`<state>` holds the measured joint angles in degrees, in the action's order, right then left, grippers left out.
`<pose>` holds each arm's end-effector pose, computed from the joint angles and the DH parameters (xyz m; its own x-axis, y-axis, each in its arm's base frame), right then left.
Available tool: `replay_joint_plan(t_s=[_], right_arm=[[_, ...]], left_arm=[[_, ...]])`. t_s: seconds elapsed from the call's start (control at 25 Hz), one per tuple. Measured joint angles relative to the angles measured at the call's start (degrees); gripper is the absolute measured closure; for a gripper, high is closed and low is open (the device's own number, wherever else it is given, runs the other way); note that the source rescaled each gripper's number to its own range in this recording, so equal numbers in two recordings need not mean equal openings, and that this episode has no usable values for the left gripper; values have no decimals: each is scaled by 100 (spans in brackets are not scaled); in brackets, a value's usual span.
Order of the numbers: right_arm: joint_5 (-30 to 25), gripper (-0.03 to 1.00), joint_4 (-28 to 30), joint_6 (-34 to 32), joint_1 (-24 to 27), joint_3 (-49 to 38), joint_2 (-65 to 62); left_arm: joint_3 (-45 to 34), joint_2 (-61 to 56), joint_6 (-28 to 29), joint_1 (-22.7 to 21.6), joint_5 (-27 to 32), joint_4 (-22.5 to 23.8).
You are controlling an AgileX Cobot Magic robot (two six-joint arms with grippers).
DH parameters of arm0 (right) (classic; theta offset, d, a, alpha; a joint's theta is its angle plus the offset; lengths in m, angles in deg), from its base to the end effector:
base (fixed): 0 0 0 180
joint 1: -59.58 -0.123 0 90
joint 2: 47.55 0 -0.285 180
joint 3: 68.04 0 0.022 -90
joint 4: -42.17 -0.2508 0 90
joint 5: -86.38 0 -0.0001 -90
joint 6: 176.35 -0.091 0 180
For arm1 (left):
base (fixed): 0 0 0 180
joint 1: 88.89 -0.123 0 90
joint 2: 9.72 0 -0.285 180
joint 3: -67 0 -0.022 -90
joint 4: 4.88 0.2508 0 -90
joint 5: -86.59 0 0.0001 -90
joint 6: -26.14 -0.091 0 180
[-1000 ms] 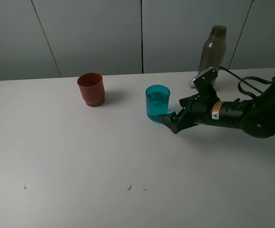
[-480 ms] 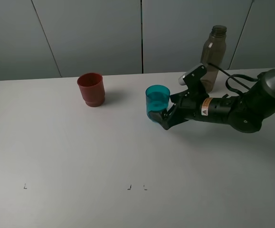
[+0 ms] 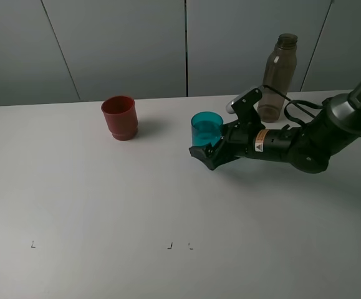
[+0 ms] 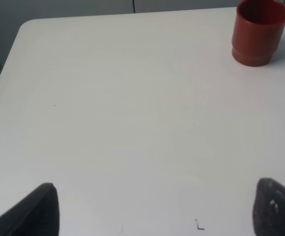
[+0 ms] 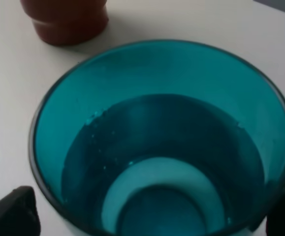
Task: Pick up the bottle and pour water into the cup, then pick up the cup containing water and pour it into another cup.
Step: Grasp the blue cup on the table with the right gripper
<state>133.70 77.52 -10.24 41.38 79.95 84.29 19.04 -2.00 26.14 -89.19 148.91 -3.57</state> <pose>0.3209 0.1462 0.0564 -0.3702 -0.3164 -0.8734 -0.7147 0.6976 0.0502 -0.0074 0.0018 0.2781 -0.4696 0.0082 -0.8828 -0.0181 0.9997 0.0189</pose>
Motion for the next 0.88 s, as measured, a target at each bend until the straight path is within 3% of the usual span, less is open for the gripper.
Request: replay_joint_plan(t_s=[0.88], right_arm=[[-58, -3, -169, 111, -40, 377, 121]], left_arm=[[0, 0, 0, 0, 0, 0]])
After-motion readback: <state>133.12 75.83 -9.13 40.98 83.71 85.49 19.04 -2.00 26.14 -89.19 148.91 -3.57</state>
